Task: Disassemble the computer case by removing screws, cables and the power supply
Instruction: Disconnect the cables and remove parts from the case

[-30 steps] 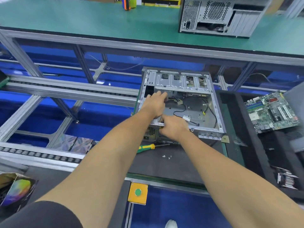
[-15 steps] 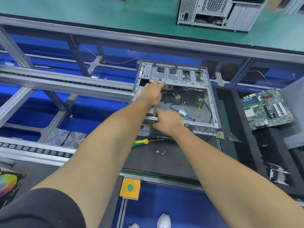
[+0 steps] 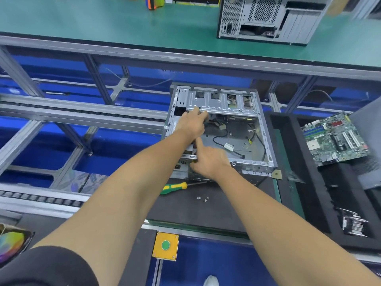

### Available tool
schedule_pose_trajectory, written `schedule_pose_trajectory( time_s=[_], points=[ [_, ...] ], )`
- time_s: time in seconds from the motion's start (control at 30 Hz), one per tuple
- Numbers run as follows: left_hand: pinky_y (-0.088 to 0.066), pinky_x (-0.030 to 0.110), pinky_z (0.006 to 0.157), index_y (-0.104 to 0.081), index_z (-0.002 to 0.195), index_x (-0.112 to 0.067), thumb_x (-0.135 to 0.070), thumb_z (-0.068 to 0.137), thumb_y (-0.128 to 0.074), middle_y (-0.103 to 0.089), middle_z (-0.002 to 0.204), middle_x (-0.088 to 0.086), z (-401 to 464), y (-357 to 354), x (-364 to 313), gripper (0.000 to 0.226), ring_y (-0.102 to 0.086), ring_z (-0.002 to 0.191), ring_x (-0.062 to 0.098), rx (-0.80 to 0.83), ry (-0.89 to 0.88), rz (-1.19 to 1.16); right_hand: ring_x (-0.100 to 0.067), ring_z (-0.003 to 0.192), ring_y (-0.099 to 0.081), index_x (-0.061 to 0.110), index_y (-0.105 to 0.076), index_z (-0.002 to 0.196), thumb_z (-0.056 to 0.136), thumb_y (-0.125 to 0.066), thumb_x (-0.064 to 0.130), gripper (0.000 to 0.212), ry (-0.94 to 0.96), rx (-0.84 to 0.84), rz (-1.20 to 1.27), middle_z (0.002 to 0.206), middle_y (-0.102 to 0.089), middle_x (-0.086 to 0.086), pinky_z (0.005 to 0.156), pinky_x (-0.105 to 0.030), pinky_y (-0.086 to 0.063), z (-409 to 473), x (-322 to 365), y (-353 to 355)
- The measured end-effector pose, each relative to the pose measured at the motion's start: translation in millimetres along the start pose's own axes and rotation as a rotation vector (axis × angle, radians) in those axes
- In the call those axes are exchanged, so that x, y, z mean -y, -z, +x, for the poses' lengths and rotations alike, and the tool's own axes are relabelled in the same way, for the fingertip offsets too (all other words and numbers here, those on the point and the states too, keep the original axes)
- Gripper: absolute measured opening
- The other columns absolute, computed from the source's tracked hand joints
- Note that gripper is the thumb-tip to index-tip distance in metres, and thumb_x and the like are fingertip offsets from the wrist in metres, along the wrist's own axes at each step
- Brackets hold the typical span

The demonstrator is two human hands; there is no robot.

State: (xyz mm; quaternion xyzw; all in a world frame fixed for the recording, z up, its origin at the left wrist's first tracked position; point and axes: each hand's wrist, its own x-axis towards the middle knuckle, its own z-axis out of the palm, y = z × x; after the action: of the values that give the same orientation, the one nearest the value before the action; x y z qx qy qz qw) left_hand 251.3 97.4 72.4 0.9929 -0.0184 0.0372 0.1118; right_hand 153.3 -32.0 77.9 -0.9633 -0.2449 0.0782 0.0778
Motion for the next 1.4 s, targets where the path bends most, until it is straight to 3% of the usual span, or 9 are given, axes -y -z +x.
schedule_pose_trajectory(
  time_s=[0.17,0.37,0.47,0.57,0.8,0.93,1.17,1.27,1.4],
  points=[
    [-0.04,0.037,0.079,-0.057,0.122,-0.024,-0.007,0.098,-0.043,-0.05,0.124,0.006,9.1,4.7,0.3,0.033,-0.047,0.098,0.03,-0.014,-0.025,-0.046,-0.025,0.048,-0.05,0.02,-0.019,0.132,0.085,-0.058,0.04,0.065,-0.005,-0.025,0.0,0.06,-0.056,0.0,0.044,-0.031,-0.028,0.2,-0.5,-1.1],
    [-0.032,0.036,0.076,-0.052,0.114,-0.017,-0.001,0.094,-0.043,-0.051,0.116,0.01,6.4,3.2,-1.6,0.026,-0.04,0.084,0.028,-0.065,-0.046,-0.017,-0.034,0.057,-0.057,0.019,-0.012,0.143,0.086,-0.056,0.037,0.074,0.03,-0.007,0.012,0.065,-0.061,-0.003,0.048,-0.034,-0.039,1.3,-2.3,-2.6],
    [-0.035,0.038,0.076,-0.048,0.119,-0.014,0.002,0.087,-0.048,-0.044,0.12,0.012,8.8,-1.2,-19.7,0.036,-0.045,0.099,0.033,-0.082,-0.099,0.032,-0.036,0.069,-0.063,0.008,-0.007,0.148,0.088,-0.055,0.04,0.083,0.028,-0.011,0.003,0.076,-0.066,-0.006,0.053,-0.037,-0.04,3.8,-5.7,-4.5],
    [-0.035,0.037,0.09,-0.048,0.122,-0.012,-0.003,0.086,-0.049,-0.044,0.125,0.012,12.0,-2.3,-26.9,0.037,-0.043,0.108,0.032,-0.092,-0.157,0.099,-0.035,0.074,-0.065,0.005,-0.006,0.147,0.089,-0.056,0.042,0.085,0.037,-0.021,0.002,0.081,-0.068,-0.007,0.053,-0.036,-0.035,3.7,-8.4,-5.6],
    [-0.034,0.04,0.097,-0.054,0.116,-0.014,-0.018,0.086,-0.055,-0.046,0.121,0.01,1.1,5.0,-11.4,0.03,-0.044,0.108,0.031,-0.259,0.103,0.023,-0.033,0.066,-0.059,0.021,-0.018,0.132,0.09,-0.055,0.041,0.06,0.082,0.014,0.009,0.07,-0.053,0.001,0.05,-0.035,-0.033,3.0,-4.9,-0.1],
    [-0.037,0.041,0.098,-0.053,0.117,-0.013,-0.039,0.094,-0.051,-0.048,0.12,0.01,-1.2,7.0,-7.9,0.034,-0.045,0.111,0.03,-0.343,0.308,-0.01,-0.032,0.063,-0.05,0.021,-0.013,0.137,0.089,-0.055,0.042,0.067,0.091,0.026,0.024,0.072,-0.054,-0.001,0.051,-0.035,-0.032,2.5,-6.4,2.2],
    [-0.022,0.051,0.118,-0.041,0.144,-0.016,-0.07,0.09,-0.047,-0.034,0.148,0.02,-2.1,9.0,-11.0,0.076,-0.03,0.139,0.04,0.118,0.395,0.228,-0.037,0.082,-0.066,0.009,-0.02,0.138,0.093,-0.056,0.04,0.066,0.166,0.051,0.045,0.095,-0.068,-0.009,0.057,-0.037,-0.039,3.8,-10.2,6.7],
    [-0.017,0.058,0.119,-0.036,0.144,-0.025,-0.076,0.086,-0.049,-0.028,0.153,0.021,-0.3,17.7,-7.3,0.078,-0.027,0.142,0.044,0.262,0.346,0.262,-0.037,0.082,-0.067,0.005,-0.017,0.146,0.096,-0.055,0.04,0.072,0.176,0.077,0.039,0.098,-0.068,-0.012,0.061,-0.04,-0.049,3.1,-10.6,9.6],
    [-0.023,0.058,0.114,-0.038,0.136,-0.028,-0.072,0.083,-0.057,-0.03,0.148,0.021,0.5,24.6,-7.6,0.071,-0.027,0.138,0.046,0.369,0.251,0.231,-0.038,0.093,-0.067,-0.001,-0.012,0.153,0.099,-0.053,0.038,0.078,0.184,0.07,0.045,0.109,-0.067,-0.015,0.064,-0.04,-0.044,2.3,-12.5,10.2]
  ],
)
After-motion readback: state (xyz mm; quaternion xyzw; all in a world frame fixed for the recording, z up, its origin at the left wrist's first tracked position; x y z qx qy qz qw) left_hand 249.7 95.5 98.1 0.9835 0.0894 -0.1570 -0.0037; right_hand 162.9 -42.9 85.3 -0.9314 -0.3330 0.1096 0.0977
